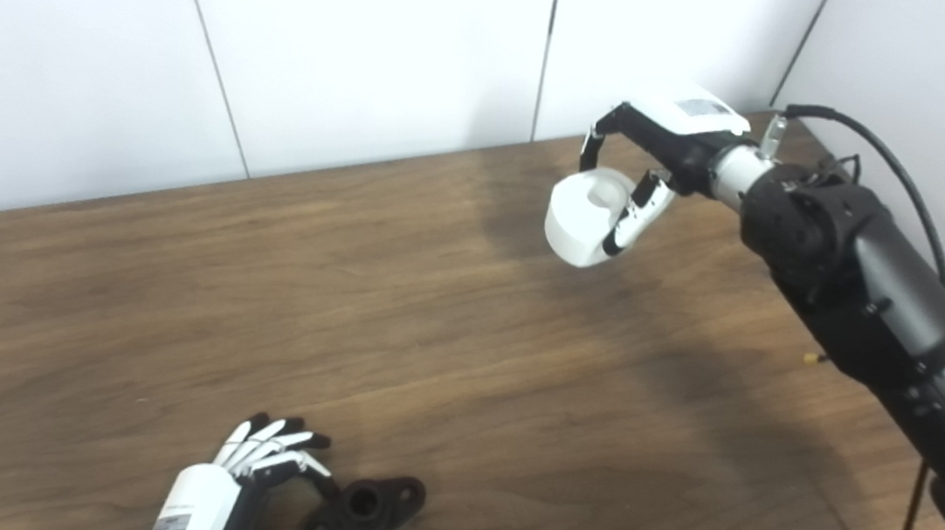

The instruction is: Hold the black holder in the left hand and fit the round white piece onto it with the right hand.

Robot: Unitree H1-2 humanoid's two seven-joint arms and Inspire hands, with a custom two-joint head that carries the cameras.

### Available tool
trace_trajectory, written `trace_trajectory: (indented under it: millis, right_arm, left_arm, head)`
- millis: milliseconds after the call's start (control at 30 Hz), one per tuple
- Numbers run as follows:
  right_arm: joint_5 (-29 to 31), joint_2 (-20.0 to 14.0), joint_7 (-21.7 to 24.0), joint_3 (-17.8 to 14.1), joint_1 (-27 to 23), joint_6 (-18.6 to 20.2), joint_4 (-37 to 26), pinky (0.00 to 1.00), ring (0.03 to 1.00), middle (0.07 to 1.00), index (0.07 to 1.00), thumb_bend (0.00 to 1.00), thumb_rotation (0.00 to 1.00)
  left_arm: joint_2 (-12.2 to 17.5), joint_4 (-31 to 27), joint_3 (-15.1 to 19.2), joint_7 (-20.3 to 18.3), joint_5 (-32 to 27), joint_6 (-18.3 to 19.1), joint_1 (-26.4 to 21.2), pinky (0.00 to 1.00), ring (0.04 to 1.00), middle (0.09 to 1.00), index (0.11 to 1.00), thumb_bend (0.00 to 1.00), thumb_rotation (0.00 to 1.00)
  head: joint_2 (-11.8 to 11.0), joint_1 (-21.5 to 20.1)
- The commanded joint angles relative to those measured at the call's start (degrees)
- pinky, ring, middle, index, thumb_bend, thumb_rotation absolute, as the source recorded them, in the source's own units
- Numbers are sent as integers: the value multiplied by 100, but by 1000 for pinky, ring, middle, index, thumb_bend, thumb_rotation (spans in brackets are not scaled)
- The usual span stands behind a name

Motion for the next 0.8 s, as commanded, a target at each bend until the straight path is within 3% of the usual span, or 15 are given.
trace_trajectory:
  millis: [0, 367, 767]
  right_arm:
    - [-85, -143, 111, -138, -264, 47, -309, 816, 878, 767, 485, 525, 138]
    - [13, 171, 962, -18, -484, 130, -1345, 838, 892, 796, 484, 525, 138]
    - [-64, 702, 1659, 171, -429, 263, -2427, 880, 892, 791, 483, 525, 138]
  left_arm:
    - [-28, -124, -89, -115, 154, 122, 3, 960, 874, 776, 487, 516, 40]
    - [-95, -199, -235, -177, 375, 451, -146, 999, 899, 798, 487, 516, 42]
    - [-119, -252, -278, -227, 510, 621, -250, 991, 904, 803, 488, 516, 45]
  head:
    - [8, 3]
    - [829, 430]
    - [1197, 536]
